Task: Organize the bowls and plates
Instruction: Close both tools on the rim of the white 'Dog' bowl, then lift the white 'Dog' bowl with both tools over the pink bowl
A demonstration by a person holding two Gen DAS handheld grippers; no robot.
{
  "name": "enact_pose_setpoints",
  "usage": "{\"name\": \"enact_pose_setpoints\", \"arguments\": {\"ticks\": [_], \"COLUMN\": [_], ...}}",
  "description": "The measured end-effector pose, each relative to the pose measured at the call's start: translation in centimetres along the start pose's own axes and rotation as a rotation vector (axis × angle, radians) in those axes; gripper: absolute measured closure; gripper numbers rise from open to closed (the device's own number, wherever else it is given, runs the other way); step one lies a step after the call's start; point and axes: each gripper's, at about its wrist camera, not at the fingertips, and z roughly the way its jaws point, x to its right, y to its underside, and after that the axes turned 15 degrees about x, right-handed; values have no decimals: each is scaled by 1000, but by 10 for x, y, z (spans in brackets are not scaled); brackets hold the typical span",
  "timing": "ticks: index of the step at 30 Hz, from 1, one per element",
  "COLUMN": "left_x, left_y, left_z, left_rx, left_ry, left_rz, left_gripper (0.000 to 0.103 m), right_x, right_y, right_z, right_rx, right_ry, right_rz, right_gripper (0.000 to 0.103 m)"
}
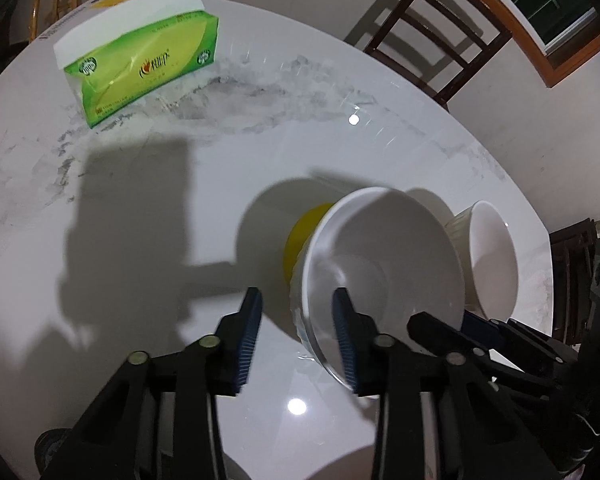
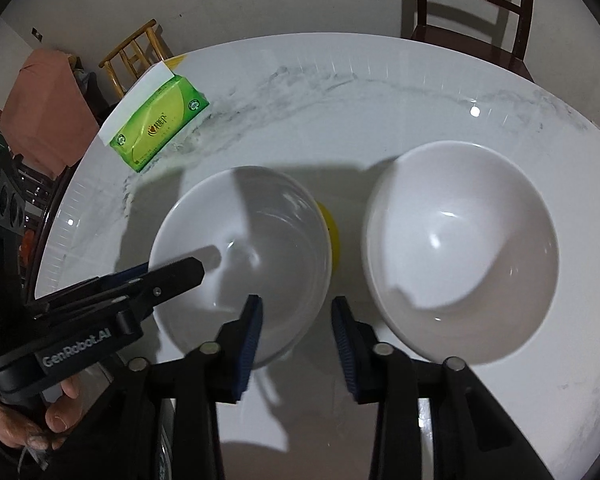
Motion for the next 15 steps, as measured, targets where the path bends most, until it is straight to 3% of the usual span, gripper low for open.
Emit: {"name": "enact_pose_setpoints", "arguments": {"ticks": [6, 15], "left_x": [-1, 7], "left_y": [2, 9], "left_z": [6, 1], "left_rx": [-15, -41], "left_ry": [26, 24], "left_rz": [-10, 16], "left_gripper": [87, 88], "right_x": [6, 7], "right_y": [-2, 2], "right_z": [5, -2], "right_rx": [-4, -6], "right_ry": [2, 22], "right_rz": [26, 45], "right_gripper": [81, 83]}}
